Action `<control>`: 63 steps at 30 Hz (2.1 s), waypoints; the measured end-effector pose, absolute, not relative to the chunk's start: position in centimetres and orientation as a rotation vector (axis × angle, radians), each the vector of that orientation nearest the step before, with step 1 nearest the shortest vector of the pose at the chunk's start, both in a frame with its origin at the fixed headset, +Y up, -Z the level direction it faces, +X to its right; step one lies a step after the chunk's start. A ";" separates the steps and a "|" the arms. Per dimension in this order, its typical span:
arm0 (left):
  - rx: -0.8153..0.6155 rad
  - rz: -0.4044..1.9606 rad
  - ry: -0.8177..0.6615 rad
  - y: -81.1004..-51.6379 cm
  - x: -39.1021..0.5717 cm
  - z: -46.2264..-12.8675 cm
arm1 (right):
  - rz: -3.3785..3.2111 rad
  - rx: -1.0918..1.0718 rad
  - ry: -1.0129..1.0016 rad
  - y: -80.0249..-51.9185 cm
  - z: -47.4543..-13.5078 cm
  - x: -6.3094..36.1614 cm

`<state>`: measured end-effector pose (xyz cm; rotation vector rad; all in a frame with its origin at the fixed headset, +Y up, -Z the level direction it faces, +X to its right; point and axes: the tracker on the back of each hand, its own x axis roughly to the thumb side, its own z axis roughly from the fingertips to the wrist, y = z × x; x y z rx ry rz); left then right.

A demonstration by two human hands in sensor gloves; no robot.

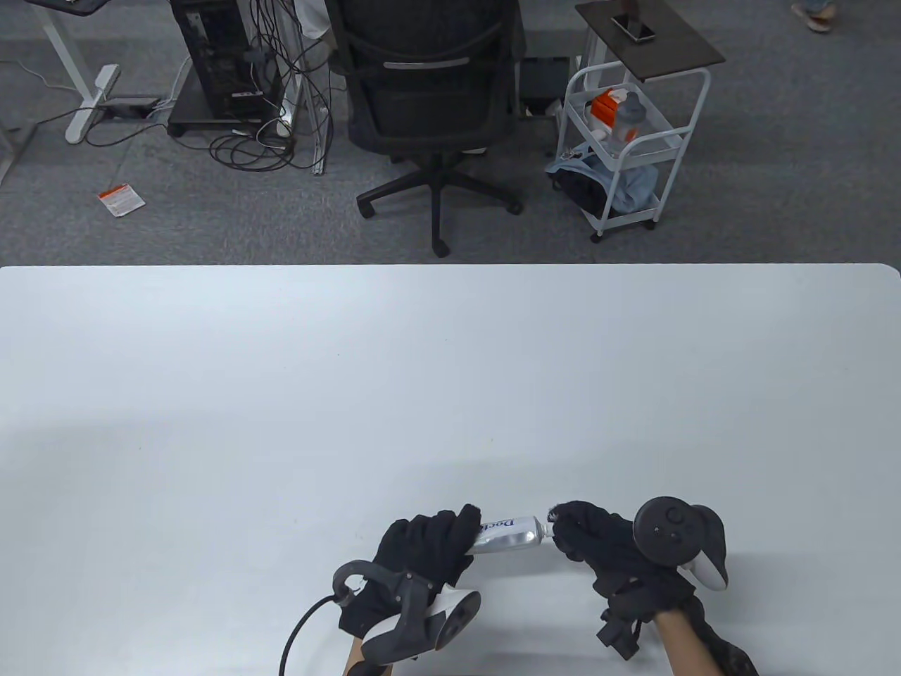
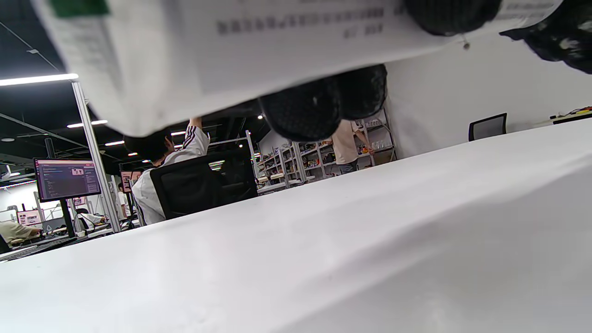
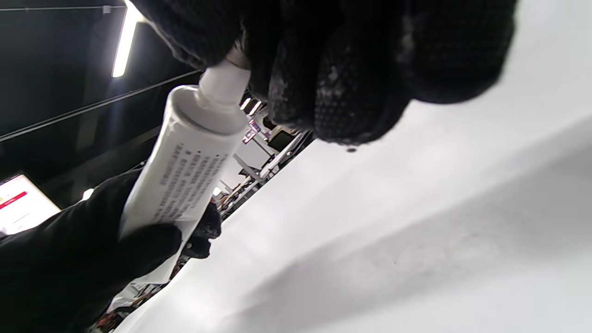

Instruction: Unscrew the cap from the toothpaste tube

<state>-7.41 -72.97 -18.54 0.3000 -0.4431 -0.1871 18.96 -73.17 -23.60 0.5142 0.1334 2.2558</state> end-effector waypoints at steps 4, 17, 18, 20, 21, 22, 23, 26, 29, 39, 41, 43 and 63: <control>0.299 -0.199 -0.437 -72.9 -7.4 -18.5 | 2.252 0.523 0.152 -73.2 -23.6 18.9; 0.308 -0.180 -0.442 -72.8 -7.5 -18.5 | 2.235 0.435 0.140 -73.5 -23.6 19.1; 0.308 -0.184 -0.443 -72.8 -7.5 -18.5 | 2.233 0.437 0.141 -73.5 -23.6 19.1; 0.305 -0.185 -0.444 -72.8 -7.5 -18.5 | 2.227 0.460 0.146 -73.4 -23.7 19.1; 0.304 -0.185 -0.444 -72.8 -7.5 -18.5 | 2.221 0.470 0.148 -73.4 -23.7 19.1; 0.303 -0.190 -0.445 -72.8 -7.5 -18.5 | 2.210 0.499 0.149 -73.3 -23.7 19.0; 0.302 -0.193 -0.444 -72.8 -7.4 -18.5 | 2.210 0.515 0.147 -73.2 -23.7 19.0; 0.299 -0.193 -0.444 -72.8 -7.4 -18.5 | 2.220 0.516 0.145 -73.2 -23.6 19.0; 0.303 -0.180 -0.441 -72.7 -7.5 -18.5 | 2.194 0.486 0.138 -73.4 -23.6 19.2; 0.301 -0.187 -0.446 -72.8 -7.4 -18.5 | 2.219 0.436 0.179 -73.7 -23.8 19.1; 0.298 -0.193 -0.446 -72.8 -7.4 -18.5 | 2.214 0.465 0.183 -73.7 -23.8 19.1; 0.295 -0.197 -0.445 -72.8 -7.4 -18.5 | 2.205 0.484 0.191 -73.7 -23.9 19.1; 0.289 -0.201 -0.436 -72.8 -7.4 -18.5 | 2.141 0.464 0.222 -74.1 -24.1 19.0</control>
